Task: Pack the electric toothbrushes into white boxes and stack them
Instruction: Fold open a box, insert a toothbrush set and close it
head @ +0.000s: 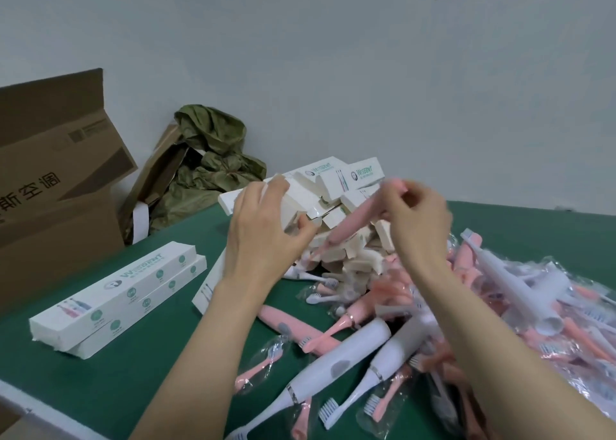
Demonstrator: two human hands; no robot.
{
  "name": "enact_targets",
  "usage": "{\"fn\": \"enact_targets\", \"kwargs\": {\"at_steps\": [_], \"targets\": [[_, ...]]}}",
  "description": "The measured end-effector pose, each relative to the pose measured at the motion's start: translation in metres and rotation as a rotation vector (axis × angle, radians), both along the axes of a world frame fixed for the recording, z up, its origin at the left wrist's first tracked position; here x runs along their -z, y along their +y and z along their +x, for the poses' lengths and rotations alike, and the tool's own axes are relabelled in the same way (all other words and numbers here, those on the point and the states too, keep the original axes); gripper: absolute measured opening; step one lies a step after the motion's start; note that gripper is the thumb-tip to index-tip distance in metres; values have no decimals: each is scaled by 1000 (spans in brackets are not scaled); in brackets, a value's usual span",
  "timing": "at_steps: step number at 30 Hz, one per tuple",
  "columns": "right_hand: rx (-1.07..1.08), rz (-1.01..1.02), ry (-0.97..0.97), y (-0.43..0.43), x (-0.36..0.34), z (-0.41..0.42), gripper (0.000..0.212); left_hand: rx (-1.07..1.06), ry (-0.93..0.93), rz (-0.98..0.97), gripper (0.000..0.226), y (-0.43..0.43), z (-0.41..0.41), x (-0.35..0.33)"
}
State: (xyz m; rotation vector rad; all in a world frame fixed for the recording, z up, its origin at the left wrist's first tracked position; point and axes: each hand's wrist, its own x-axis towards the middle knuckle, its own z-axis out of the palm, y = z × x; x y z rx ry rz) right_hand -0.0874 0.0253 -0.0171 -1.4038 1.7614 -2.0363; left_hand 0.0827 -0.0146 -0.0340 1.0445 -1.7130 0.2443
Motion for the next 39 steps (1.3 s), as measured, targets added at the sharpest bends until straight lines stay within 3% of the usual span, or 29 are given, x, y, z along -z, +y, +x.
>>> {"fn": "enact_targets", "kwargs": {"at_steps": [4,8,18,23,26,30,34,39], "targets": [[32,-242,-285,-1,-26,-28,20,-8,-161,143,44,-9,4,-9],[28,-363,-384,1,-31,-43,27,-23,-367,316,49,-21,-4,-12],[-136,-150,-306,-5,-21,-34,21,-38,-362,181,34,-17,-11,7],[-248,-128,-299,-2,-22,-20,22,39,-337,196,41,-11,-10,10],[-327,-80,-213,1,-18,3,23,122,-243,188,51,-7,-6,8],[-244,42,174,3,-11,13,7,152,-190,151,51,-5,-4,10],[-243,42,182,5,-13,10,16,160,-142,143,52,-6,-3,15],[-581,247,357,13,-12,15,11,173,-122,127,52,-4,-2,15]]}}
